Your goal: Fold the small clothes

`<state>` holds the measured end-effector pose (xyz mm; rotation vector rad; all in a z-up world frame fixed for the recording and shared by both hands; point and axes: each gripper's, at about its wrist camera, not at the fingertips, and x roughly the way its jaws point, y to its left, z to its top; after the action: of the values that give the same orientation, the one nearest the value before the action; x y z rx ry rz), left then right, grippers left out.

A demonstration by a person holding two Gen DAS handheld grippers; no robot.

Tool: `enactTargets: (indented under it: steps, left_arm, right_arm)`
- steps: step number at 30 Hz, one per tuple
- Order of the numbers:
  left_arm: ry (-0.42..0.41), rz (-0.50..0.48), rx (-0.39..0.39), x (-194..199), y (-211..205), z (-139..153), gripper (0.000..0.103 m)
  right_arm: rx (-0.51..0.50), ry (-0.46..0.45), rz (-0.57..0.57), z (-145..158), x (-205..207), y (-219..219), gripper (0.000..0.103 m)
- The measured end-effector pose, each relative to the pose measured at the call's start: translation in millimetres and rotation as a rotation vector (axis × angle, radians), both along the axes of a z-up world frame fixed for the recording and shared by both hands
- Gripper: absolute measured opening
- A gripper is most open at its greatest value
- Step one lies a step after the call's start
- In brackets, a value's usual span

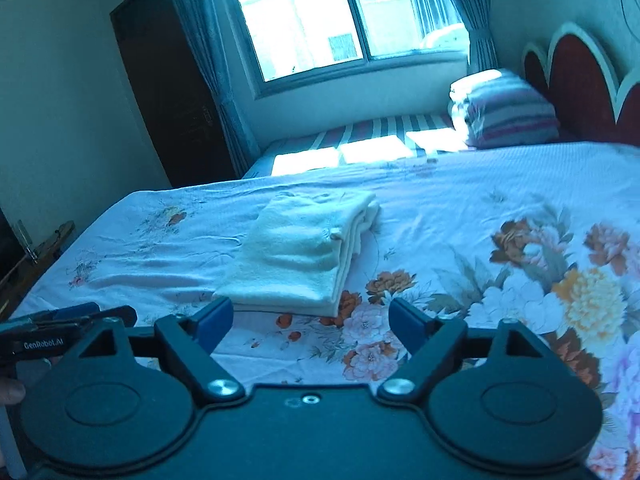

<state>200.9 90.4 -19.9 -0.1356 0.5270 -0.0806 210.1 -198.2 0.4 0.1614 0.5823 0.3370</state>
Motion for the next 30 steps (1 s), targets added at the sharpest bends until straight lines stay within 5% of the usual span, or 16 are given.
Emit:
enactTargets:
  steps: [4, 12, 30]
  left_arm:
    - [-0.049, -0.009, 0.023, -58.4, -21.8, 18.3, 0.103]
    - [-0.073, -0.010, 0.053, -134.7, -40.2, 38.0, 0.103]
    - [-0.130, -0.012, 0.061, -145.4, -56.4, 59.5, 0.103]
  right_arm:
    - [-0.061, -0.064, -0.029, 20.8, -60.1, -5.8, 0.102]
    - [-0.113, -0.121, -0.074, 34.9, -131.5, -13.1, 0.102]
    - [-0.145, -0.185, -0.085, 47.4, -146.7, -11.0, 0.103]
